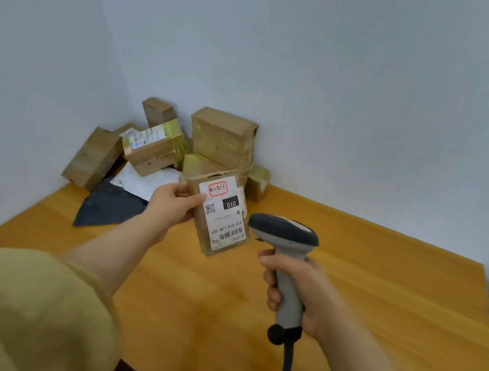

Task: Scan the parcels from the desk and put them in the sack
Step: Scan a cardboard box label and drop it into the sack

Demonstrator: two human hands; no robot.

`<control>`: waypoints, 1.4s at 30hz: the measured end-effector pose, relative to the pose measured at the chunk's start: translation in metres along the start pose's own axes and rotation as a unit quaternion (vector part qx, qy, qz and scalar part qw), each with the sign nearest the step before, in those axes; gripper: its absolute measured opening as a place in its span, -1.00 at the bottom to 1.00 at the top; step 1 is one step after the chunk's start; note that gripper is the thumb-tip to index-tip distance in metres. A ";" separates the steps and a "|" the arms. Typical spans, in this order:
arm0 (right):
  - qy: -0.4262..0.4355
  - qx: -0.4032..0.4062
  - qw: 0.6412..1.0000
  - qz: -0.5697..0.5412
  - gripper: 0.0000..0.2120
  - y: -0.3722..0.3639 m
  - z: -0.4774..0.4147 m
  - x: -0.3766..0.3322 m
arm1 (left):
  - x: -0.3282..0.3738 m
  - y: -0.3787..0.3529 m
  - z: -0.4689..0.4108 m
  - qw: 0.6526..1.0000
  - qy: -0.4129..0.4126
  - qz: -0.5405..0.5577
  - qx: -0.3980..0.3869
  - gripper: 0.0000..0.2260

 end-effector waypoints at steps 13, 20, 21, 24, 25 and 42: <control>0.079 0.157 0.971 -0.159 -0.65 0.069 0.047 0.009 | -0.005 -0.048 0.110 0.969 0.116 0.110 -0.191 -0.72; 0.132 0.181 0.974 -0.048 -0.67 0.062 0.058 -0.013 | -0.009 -0.035 0.123 0.956 0.104 -0.089 -0.259 -0.62; 0.138 0.177 0.974 -0.030 -0.67 0.058 0.058 -0.017 | -0.002 -0.027 0.117 0.959 0.082 -0.136 -0.236 -0.51; 0.149 0.135 0.979 0.038 -0.67 0.034 0.058 -0.030 | 0.039 -0.008 0.102 0.971 -0.006 -0.174 -0.165 -0.18; 0.150 0.119 0.979 0.065 -0.67 0.024 0.057 -0.034 | 0.050 -0.011 0.102 0.964 -0.024 -0.192 -0.183 -0.20; 0.128 0.020 0.992 -0.013 -0.83 -0.048 0.073 -0.038 | 0.041 0.038 0.070 0.998 -0.014 -0.024 -0.053 -0.59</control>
Point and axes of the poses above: each hand's wrist, its own z-axis away from the middle knuckle, its own y-axis out of the back of the hand, x = y × z, the point moved 10 cm from there along -z, towards the middle knuckle, and after that the axes turned 3 degrees about -z, right-handed, at the moved point
